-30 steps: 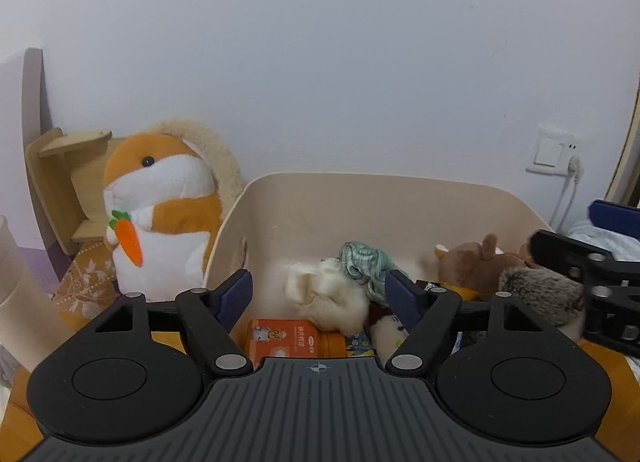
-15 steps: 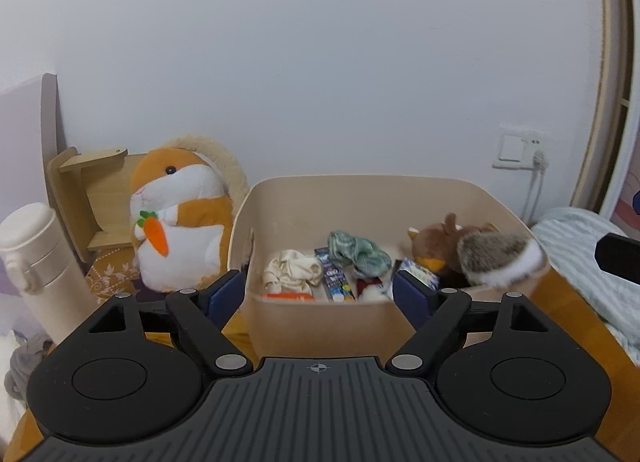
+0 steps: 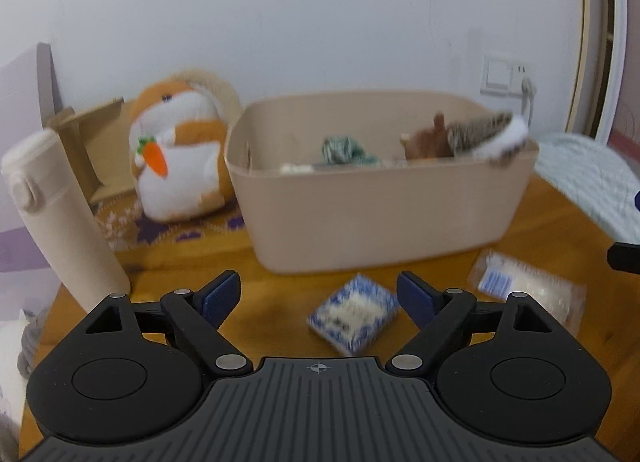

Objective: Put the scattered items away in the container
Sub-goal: 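Move the left tool to the blue tissue pack while the right tool approaches the clear bag, then grasp the blue tissue pack with the left tool while the right tool grasps the clear cotton-pad bag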

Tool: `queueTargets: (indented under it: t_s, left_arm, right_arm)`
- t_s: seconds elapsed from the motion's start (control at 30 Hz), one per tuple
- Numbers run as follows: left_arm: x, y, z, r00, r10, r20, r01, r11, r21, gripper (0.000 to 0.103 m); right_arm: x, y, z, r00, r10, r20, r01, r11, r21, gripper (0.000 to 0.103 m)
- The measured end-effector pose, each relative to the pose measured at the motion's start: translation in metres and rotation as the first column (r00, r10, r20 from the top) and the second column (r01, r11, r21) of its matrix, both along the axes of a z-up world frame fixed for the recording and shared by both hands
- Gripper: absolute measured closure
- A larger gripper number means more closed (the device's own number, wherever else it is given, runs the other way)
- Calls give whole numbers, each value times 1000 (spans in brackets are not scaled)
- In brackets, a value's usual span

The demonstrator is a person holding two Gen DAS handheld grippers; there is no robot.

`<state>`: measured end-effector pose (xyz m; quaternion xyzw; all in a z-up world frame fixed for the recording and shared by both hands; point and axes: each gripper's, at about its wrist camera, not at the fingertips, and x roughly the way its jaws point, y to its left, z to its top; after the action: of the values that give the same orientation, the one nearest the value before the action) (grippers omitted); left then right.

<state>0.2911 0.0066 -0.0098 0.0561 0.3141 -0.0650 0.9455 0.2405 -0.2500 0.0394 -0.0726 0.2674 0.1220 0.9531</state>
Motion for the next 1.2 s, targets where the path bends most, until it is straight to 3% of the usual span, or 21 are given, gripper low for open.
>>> queueTargets:
  t_s: [0.27, 0.5, 0.97, 1.2]
  left_arm:
    - [8, -6, -28, 997, -25, -80, 28, 999, 32, 16]
    - [24, -3, -45, 988, -27, -154, 27, 1000, -3, 16]
    - [48, -7, -59, 984, -89, -155, 90, 996, 1, 16]
    - [63, -7, -62, 978, -133, -160, 129, 991, -35, 16]
  right_arm:
    - [0, -4, -21, 998, 21, -57, -23, 999, -30, 0]
    - [12, -1, -33, 992, 57, -108, -61, 998, -32, 0]
    - [41, -3, -56, 979, 77, -191, -81, 997, -13, 0]
    - [55, 6, -64, 970, 104, -221, -110, 994, -15, 0]
